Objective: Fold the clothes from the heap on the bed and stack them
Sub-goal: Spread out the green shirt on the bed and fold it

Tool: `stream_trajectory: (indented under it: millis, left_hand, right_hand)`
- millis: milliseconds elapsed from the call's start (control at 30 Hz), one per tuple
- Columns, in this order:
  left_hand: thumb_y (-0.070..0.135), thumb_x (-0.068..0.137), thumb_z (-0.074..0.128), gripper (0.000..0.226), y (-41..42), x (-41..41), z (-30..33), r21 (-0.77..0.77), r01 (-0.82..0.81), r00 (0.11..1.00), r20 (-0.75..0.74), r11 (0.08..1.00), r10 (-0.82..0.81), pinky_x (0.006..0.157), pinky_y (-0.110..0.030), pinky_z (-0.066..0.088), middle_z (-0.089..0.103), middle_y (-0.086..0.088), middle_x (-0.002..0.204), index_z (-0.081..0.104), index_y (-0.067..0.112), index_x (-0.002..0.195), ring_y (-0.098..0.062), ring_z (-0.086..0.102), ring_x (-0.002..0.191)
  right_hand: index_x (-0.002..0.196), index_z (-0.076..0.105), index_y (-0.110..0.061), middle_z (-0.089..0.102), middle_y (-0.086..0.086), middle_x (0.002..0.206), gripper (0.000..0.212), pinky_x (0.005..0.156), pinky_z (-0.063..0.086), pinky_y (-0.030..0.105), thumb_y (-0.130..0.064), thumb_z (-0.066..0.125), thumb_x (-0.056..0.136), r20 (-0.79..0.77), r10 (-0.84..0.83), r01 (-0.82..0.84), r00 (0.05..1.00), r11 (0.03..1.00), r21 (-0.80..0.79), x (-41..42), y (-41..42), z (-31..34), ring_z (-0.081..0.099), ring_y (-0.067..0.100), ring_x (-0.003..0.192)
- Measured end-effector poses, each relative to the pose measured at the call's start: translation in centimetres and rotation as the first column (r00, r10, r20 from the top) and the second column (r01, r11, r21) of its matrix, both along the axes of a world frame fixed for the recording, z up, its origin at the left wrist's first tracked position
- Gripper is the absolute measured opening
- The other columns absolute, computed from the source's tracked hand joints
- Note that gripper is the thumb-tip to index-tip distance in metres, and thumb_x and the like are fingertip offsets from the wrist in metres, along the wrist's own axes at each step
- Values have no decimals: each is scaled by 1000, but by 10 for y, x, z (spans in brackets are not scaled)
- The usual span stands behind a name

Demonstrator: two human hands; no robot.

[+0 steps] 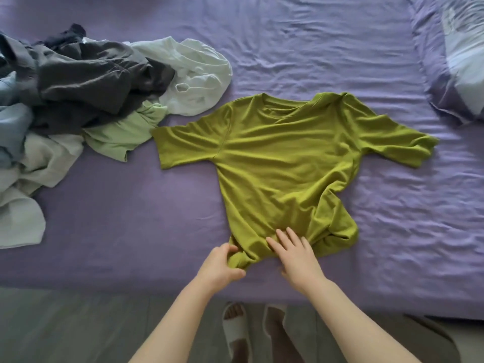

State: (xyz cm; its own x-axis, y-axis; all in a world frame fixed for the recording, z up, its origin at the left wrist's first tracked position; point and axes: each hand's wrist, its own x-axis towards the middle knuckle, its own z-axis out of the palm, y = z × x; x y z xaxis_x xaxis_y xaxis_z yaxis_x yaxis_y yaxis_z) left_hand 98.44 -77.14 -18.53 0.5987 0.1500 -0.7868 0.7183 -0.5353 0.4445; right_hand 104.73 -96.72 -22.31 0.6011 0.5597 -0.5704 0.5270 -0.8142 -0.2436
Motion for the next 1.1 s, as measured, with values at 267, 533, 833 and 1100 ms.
stream_trajectory:
  millis: [267, 533, 833, 1100]
  left_hand:
    - [25, 92, 55, 49, -2, -23, 21, 92, -160, 952, 277, 983, 129, 60, -36, 26, 39, 3, 62, 36, 16, 48, -22, 41, 63]
    - [7, 97, 46, 26, -21, -21, 58, -433, -897, 253, -344, 86, 904, 35, -14, 29, 40, -1, 41, 50, 10, 71, -10, 36, 32]
    - [48, 87, 60, 35, -2, -43, 67, -491, -730, 632, -224, 474, 741, 43, -19, 30, 51, -1, 63, 66, 15, 80, -10, 42, 51]
    - [18, 89, 66, 22, 1, -53, 76, -381, -492, 718, 332, 783, 612, 63, -23, 48, 66, -4, 92, 61, 24, 109, -11, 58, 74]
  right_hand:
    - [149, 23, -25, 14, 10, 157, 80, 115, 16, 38, -31, 67, 83, 61, -303, 271, 951, 911, 310, -29, 6, 10, 10, 25, 146]
    - [138, 43, -14, 44, 4, 142, 49, 109, 32, 32, -22, 59, 93, -431, -792, 844, 433, 188, 502, -89, 40, 40, 39, 17, 132]
    - [99, 59, 0, 71, 13, 79, 10, 55, 56, 28, -5, 52, 94, -903, 49, 708, -428, -603, -368, -80, 86, 85, 70, 19, 63]
    - [81, 65, -8, 62, 3, 83, 12, 76, 48, 36, -17, 70, 84, -601, -797, 744, 70, -359, 563, -101, 66, 122, 55, 17, 82]
